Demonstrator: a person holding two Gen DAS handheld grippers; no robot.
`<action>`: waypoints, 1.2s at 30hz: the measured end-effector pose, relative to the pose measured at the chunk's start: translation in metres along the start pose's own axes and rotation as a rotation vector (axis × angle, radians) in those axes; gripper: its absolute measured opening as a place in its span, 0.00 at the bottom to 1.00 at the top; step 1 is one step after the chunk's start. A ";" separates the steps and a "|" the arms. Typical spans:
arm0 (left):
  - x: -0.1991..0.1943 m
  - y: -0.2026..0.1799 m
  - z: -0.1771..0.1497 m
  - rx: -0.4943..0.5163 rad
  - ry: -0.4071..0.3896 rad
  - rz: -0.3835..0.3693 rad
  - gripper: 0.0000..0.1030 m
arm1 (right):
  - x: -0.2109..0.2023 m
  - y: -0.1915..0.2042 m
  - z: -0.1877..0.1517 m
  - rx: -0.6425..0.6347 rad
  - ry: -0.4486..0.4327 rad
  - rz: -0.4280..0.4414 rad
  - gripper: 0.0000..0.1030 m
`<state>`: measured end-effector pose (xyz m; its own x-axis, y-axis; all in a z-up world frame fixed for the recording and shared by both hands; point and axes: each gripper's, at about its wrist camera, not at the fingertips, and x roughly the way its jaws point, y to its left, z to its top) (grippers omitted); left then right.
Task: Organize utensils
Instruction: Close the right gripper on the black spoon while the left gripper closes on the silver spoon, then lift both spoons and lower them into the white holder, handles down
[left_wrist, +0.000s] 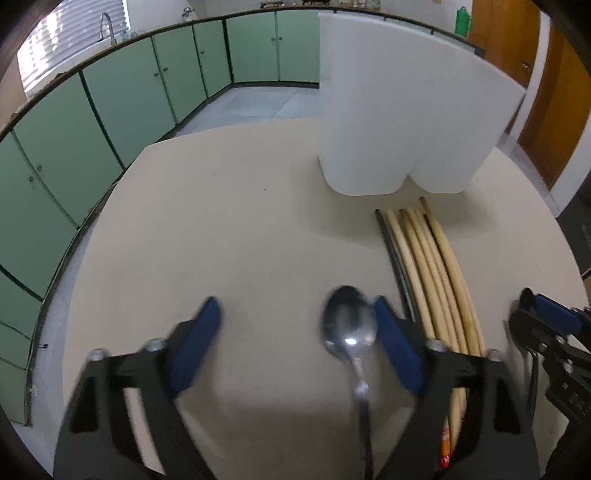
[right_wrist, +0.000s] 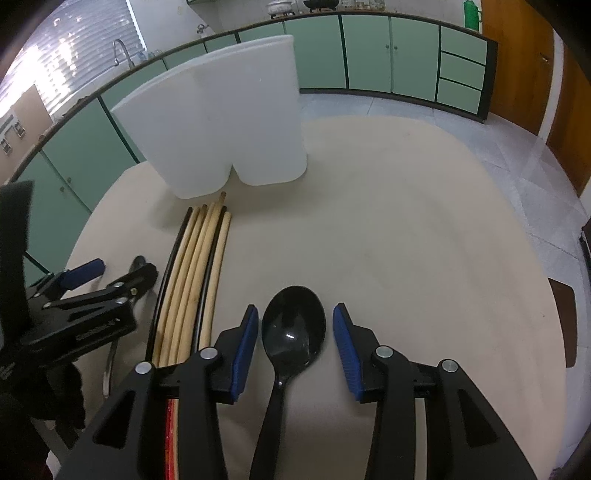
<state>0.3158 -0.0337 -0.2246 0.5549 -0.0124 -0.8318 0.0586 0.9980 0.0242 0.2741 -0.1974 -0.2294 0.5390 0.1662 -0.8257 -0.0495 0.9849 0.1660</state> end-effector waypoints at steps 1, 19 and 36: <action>-0.001 -0.001 0.000 0.003 0.000 -0.012 0.63 | 0.000 0.001 0.000 -0.006 -0.001 -0.006 0.42; -0.060 -0.001 -0.032 -0.004 -0.259 -0.167 0.27 | -0.046 0.003 -0.010 -0.052 -0.249 0.051 0.33; -0.129 0.001 0.011 -0.068 -0.584 -0.252 0.27 | -0.097 -0.003 0.062 -0.057 -0.538 0.128 0.33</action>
<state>0.2533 -0.0323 -0.1109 0.8928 -0.2597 -0.3681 0.2039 0.9616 -0.1839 0.2744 -0.2194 -0.1165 0.8784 0.2509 -0.4068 -0.1799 0.9621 0.2049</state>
